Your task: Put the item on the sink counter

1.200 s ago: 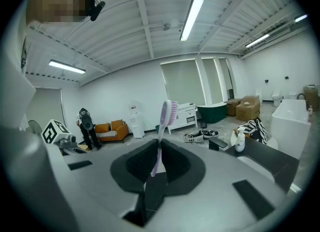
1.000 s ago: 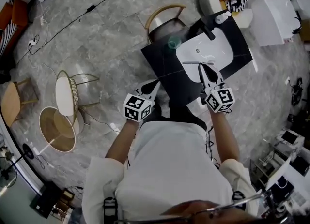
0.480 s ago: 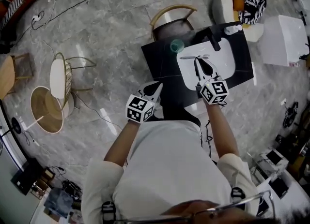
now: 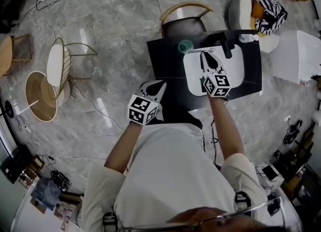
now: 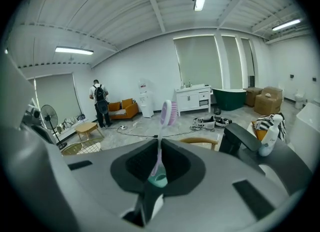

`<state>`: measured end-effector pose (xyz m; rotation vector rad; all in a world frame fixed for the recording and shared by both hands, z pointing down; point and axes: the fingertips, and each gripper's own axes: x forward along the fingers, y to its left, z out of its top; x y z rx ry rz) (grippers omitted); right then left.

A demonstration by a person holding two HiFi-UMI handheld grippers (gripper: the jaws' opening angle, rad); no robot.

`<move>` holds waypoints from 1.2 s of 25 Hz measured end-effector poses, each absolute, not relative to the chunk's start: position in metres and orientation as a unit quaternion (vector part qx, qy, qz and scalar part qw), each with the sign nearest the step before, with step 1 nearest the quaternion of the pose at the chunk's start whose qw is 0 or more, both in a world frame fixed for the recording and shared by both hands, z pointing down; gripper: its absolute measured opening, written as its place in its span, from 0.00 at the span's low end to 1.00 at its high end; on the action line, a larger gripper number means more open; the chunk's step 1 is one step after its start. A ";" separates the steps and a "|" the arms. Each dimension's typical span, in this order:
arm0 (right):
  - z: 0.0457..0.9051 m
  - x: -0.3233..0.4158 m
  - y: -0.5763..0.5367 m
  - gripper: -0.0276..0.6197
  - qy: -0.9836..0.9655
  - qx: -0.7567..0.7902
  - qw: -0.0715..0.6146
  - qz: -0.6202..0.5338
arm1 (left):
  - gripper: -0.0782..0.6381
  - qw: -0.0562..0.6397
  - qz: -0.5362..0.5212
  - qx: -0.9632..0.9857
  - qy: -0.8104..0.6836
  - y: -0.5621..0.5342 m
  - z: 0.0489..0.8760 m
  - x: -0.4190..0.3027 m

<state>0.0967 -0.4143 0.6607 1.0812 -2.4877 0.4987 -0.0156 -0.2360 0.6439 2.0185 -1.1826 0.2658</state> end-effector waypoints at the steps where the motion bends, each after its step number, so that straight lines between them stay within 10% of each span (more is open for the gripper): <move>1: 0.666 0.096 -0.416 0.09 -0.884 0.387 0.193 0.177 | 0.12 0.385 0.104 0.789 -0.469 -0.236 0.644 -0.018; 30: 0.756 0.078 -0.421 0.10 -0.864 0.388 0.262 0.187 | 0.12 0.409 0.103 0.752 -0.506 -0.232 0.673 -0.030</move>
